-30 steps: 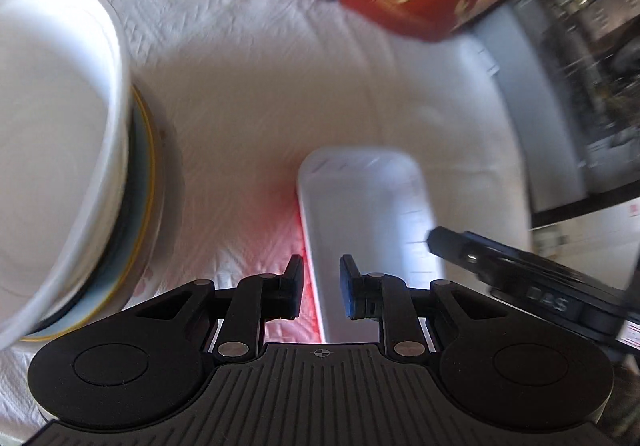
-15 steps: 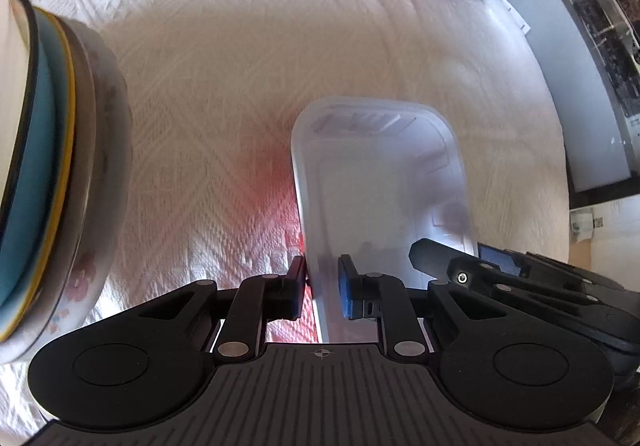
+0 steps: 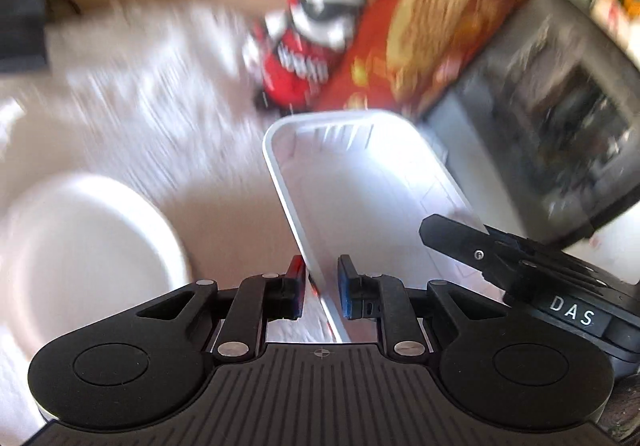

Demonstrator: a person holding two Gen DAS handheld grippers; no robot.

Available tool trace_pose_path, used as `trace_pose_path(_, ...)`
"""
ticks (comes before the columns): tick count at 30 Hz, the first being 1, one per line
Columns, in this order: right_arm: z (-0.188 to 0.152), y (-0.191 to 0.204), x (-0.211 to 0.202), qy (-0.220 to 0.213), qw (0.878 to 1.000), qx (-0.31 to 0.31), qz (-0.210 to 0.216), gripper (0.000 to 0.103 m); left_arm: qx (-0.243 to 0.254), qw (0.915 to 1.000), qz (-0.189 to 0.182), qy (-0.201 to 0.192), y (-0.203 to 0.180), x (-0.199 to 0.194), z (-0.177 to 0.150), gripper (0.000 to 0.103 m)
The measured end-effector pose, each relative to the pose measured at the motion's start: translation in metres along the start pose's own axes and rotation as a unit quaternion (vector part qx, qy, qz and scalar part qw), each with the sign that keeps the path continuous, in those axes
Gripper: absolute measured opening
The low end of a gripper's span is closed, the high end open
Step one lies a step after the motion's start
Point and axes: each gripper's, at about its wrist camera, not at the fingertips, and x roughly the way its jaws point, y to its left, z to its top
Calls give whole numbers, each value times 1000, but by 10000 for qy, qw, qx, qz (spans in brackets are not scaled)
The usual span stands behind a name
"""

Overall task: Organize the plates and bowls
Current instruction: 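Lift the white tray with red sides using both grippers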

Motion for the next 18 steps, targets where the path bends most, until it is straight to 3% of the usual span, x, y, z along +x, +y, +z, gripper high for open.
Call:
trace_pose_path(3,18,39,-10,-356,9986,-246,297,40,-95,9994,74,-325,23,-42,15,19)
trace_pose_path(7,24,94,0,-441,9954,-567,631,41,-305,9971,345,-608,61,-81,21,19)
trace_pose_path(12,14,149,25,-170,9914,-946,888,41,-708,9948,503,-530,114,-93,18,20)
trace_pose_path(18,11,174,51,223,9911,-937,917,41,-963,9939,380,-379,145,-86,16,20)
